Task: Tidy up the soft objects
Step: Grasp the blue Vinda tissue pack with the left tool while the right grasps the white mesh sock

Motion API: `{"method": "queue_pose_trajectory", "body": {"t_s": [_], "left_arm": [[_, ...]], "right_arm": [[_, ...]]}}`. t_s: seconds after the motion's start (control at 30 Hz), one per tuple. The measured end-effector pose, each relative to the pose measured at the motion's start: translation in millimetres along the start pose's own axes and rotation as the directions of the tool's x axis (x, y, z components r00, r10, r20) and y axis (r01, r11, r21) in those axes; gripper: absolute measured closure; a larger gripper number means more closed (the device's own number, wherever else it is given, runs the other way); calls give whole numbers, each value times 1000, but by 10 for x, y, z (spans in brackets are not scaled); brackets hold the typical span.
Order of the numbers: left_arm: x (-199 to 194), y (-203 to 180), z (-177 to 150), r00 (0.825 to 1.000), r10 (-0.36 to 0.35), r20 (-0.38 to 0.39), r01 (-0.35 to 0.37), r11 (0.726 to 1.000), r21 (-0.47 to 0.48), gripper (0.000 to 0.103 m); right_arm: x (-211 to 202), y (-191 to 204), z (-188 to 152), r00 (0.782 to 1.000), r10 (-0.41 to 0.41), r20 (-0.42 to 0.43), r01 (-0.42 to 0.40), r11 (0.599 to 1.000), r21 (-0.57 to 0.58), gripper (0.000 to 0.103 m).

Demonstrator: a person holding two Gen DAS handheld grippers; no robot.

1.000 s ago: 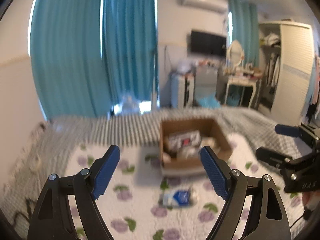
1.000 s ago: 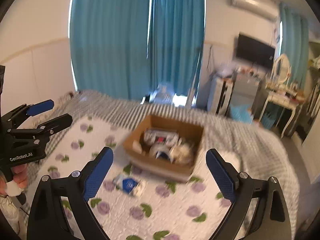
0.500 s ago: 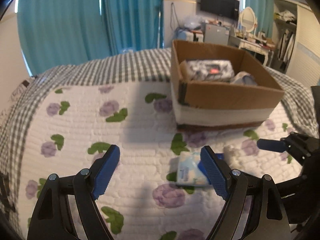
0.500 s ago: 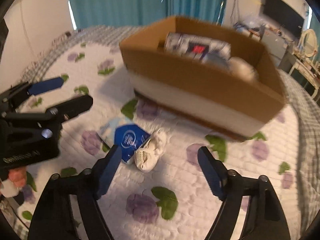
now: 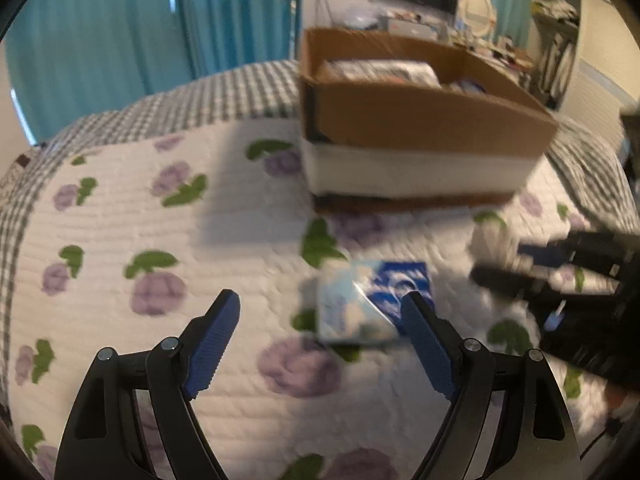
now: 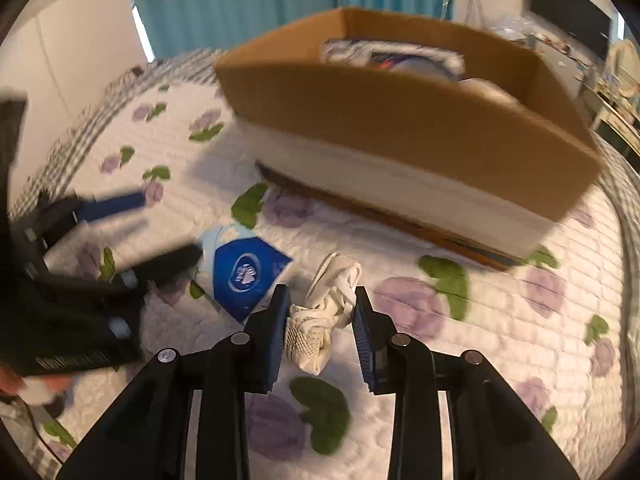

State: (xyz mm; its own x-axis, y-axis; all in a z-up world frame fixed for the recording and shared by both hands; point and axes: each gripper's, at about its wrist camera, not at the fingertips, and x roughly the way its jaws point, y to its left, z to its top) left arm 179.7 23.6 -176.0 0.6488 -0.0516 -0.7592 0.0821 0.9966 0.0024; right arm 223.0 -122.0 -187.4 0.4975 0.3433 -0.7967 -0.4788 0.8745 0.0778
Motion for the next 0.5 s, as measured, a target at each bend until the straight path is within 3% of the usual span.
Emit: {"method": "queue_pose_trajectory", "body": {"t_s": [0.23,0.5], "left_arm": [[96,-194,-55,995,-84,-59,85,996,-1,19],[341,-213,-16,988,-112,-106,109,994,-30,19]], "right_arm": [[-156,-305,-29,999,-27,21,25,997,74,72],[38,-339,-21,998,-63,-14,64,995,75,72]]}}
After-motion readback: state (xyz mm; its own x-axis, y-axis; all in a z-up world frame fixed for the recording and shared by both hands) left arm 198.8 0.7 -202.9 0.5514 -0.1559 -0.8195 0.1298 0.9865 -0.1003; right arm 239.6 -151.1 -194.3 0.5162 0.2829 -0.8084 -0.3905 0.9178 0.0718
